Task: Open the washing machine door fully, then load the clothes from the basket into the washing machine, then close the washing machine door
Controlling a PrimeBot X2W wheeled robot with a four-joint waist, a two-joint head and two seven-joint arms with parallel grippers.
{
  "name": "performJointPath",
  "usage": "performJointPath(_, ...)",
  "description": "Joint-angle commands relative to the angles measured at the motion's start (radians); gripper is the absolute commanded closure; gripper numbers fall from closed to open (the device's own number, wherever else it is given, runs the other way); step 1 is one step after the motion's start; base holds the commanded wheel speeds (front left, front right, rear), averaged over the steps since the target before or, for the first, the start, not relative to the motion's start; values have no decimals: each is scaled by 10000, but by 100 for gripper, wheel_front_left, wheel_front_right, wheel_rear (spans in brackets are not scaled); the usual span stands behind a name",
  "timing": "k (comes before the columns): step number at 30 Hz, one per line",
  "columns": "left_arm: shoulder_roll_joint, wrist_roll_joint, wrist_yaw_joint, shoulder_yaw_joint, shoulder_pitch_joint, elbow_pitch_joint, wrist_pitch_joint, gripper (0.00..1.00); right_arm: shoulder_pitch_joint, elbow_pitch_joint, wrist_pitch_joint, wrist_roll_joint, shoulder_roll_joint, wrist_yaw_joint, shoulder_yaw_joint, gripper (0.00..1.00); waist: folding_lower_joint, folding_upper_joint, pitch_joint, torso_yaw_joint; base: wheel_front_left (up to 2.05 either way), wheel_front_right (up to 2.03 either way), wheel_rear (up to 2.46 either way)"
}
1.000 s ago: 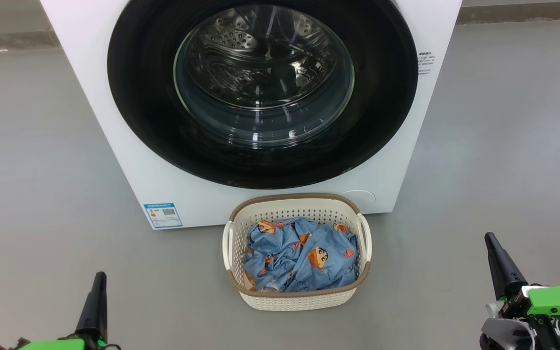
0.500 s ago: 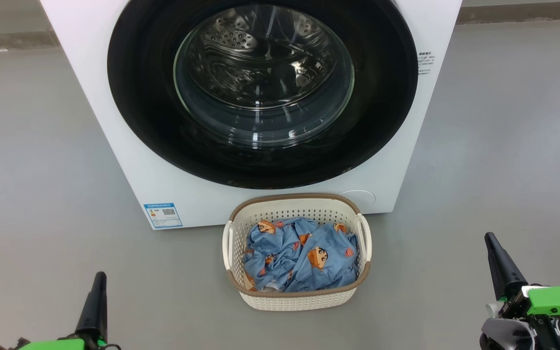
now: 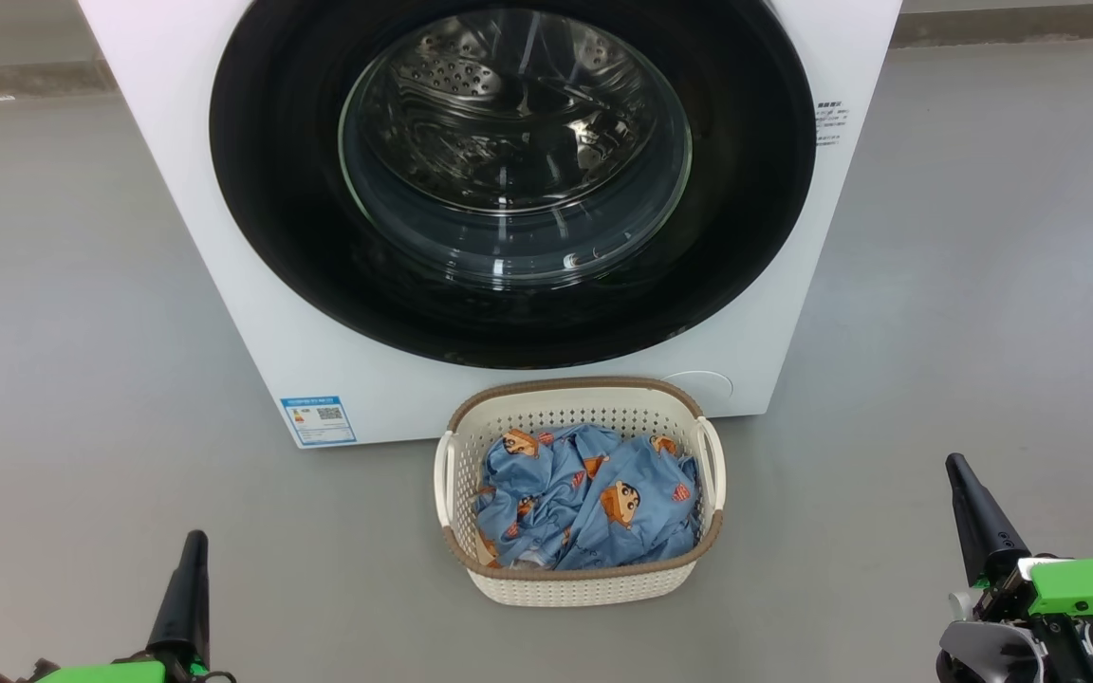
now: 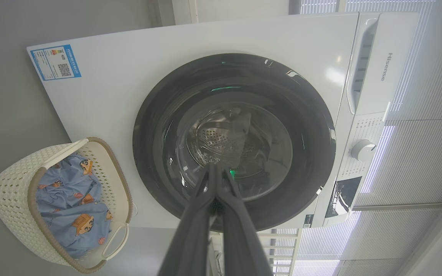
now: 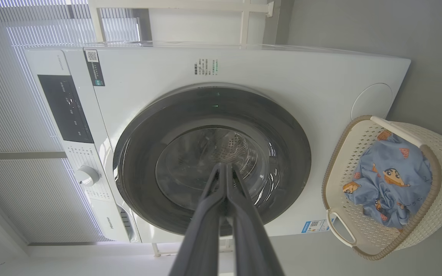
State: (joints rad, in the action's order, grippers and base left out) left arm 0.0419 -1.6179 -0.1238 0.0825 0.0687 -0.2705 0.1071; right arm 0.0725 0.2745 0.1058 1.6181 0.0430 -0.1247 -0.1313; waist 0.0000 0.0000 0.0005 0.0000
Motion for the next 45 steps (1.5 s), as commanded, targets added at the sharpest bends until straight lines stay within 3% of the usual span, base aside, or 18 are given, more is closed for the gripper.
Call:
performJointPath(1, 85, 106, -69, 329, 464, 197, 71, 100, 421, -240, 57, -79, 98, -60, 193, 100, 0, 0, 0, 0, 0, 0, 0)
performJointPath(8, 85, 106, -69, 329, 464, 197, 71, 100, 422, -240, 58, -81, 96, -60, 191, 100, 0, 0, 0, 0, 0, 0, 0)
performJointPath(9, 0, -1, 0, 0, 1, 1, 0, 0, 1, -1, 0, 0, -2, 0, -2, 0, 0, 0, 0, 0, 0, 0, 0)
performJointPath(18, -23, -124, 13, -108, -50, -169, -134, 0, -5, 166, -174, 79, -85, -3, 145, 0, 16, 0, -14, 9, 0, 0, 0)
performJointPath(23, -5, -146, 11, -176, 13, -116, -253, 0, 88, 99, -319, 144, -79, -6, 262, 0, 1, 0, -1, 14, 0, 0, 0)
performJointPath(45, 200, 377, -8, -671, 268, 199, -910, 0, 418, -528, -881, -453, 99, -16, 1098, 0, 1, 0, -28, 54, 0, 0, 0)
